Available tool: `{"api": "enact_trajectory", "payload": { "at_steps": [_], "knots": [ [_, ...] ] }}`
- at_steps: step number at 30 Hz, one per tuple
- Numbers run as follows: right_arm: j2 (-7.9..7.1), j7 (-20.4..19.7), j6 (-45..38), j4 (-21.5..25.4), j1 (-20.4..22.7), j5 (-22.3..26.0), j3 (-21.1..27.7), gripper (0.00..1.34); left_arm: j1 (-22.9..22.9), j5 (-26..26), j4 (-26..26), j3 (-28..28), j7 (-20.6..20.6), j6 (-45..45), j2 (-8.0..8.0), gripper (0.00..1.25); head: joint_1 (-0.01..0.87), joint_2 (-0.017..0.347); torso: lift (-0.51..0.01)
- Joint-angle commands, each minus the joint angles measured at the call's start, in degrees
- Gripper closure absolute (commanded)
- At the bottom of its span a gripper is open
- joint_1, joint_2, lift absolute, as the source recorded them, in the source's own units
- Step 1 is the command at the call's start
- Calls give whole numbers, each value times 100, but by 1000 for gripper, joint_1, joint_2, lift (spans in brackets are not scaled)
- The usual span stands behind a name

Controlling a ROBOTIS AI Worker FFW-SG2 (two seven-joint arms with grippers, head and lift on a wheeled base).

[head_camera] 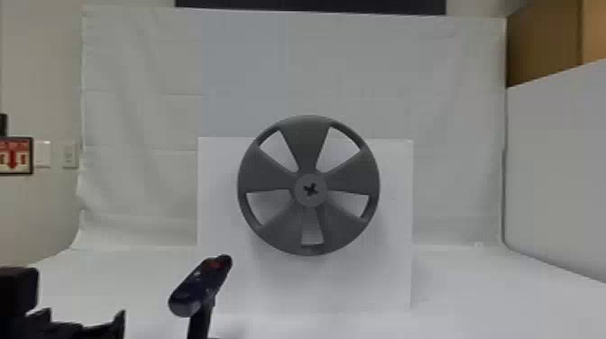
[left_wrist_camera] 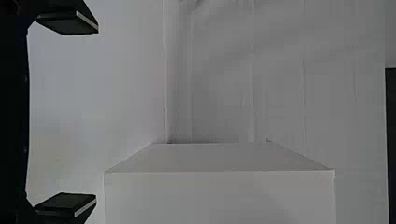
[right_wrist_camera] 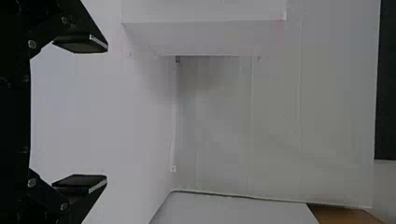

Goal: Grasp the drill and bring into the middle of wheel

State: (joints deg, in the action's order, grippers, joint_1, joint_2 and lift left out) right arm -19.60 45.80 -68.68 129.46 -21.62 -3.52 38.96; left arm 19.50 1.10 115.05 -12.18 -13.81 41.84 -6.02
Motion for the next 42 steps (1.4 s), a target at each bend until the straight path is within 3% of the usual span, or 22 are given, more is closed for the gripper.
{"api": "enact_trajectory", "payload": {
  "at_steps": [1, 42],
  "knots": [
    [0, -1, 3, 0, 0, 0, 7, 289, 1, -4, 0, -3, 1, 0, 4, 24, 0, 0, -406],
    [0, -1, 12, 0, 0, 0, 16, 289, -52, 48, 0, -12, 107, 70, 13, 21, 0, 0, -406]
  ]
}}
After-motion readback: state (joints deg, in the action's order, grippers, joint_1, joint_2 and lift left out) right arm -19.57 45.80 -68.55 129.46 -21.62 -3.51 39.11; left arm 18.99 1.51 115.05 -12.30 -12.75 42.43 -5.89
